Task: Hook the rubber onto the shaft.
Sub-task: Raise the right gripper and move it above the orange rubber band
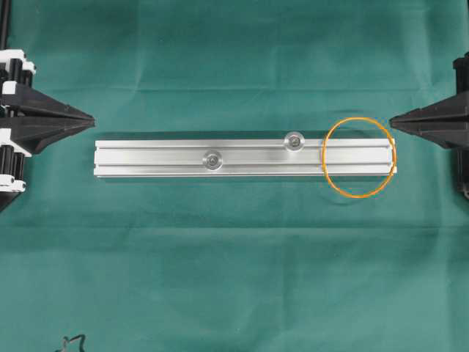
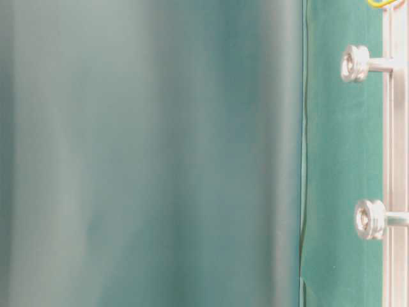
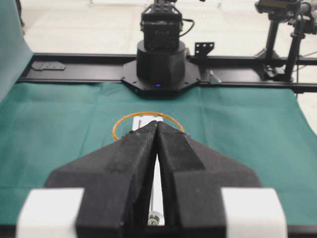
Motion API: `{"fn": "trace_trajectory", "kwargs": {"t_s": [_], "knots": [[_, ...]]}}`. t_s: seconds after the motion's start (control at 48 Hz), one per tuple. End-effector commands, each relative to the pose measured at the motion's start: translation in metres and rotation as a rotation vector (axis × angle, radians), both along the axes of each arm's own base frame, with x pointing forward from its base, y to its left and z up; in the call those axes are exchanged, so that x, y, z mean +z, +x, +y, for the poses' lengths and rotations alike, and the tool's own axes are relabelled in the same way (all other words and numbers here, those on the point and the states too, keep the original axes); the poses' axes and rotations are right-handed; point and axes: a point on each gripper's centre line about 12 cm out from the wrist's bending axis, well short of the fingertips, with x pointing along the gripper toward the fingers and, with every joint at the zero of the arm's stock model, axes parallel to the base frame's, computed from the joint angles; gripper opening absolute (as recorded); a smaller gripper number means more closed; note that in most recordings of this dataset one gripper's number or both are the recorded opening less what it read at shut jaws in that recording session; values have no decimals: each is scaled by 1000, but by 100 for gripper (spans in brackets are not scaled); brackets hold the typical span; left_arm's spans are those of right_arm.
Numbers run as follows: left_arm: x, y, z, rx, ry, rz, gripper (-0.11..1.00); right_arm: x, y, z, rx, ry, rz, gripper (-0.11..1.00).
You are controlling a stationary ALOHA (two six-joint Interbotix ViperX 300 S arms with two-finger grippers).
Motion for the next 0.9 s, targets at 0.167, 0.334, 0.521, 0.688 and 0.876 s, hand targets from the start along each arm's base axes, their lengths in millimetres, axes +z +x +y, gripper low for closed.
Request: {"fn": "trace_trajectory", "kwargs": {"t_s": [0.167, 0.334, 0.521, 0.688, 0.876], "knots": [[15, 3, -1, -5, 35, -12, 0, 2, 6, -1, -5, -3, 109, 3], [12, 3, -1, -3, 35, 8, 0, 7, 4, -1, -5, 0, 130, 3], [8, 4, 0, -2, 32, 48, 0, 11, 1, -1, -5, 7, 149, 3], [2, 5, -1, -6, 27, 175, 0, 8, 1, -1, -5, 22, 275, 3], [-3, 3, -1, -3, 24, 363, 0, 0, -1, -1, -10, 30, 483, 3]]}}
